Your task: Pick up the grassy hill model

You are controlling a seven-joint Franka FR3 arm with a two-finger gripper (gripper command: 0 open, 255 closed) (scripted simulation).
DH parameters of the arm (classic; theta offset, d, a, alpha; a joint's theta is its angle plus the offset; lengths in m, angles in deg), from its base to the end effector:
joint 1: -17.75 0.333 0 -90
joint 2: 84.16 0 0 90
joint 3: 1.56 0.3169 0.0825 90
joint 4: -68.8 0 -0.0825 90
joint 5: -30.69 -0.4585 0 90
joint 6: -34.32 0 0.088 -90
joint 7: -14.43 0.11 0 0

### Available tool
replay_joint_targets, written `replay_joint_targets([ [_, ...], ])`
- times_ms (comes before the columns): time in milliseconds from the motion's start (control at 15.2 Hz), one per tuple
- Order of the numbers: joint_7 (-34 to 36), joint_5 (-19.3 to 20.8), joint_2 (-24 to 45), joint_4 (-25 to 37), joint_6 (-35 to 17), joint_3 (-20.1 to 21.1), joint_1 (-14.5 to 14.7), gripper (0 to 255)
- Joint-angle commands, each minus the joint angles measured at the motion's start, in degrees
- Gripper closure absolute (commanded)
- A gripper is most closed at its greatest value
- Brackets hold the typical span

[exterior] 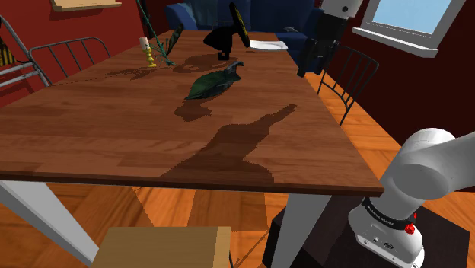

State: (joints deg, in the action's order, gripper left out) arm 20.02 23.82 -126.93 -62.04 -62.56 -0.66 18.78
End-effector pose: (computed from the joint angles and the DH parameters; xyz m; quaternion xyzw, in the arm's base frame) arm 0.4040 0.0268 0.6249 -0.9949 0.0360 -0.0730 0.0593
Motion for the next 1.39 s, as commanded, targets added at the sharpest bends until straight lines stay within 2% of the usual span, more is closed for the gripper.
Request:
replay_joint_targets([
  [0,0.0,0.0,0.0,0.0,0.0,0.0,0.0,0],
  [396,22.71,-3.43,6.73,4.93,-4.77,10.75,-3.65,0],
  [726,41.78,-2.7,15.62,12.98,-7.59,19.25,-7.99,0],
  [1056,61.63,2.42,27.09,24.26,-8.25,27.14,-12.51,0],
  [1320,78.08,10.08,38.35,35.71,-6.32,32.25,-14.39,0],
])
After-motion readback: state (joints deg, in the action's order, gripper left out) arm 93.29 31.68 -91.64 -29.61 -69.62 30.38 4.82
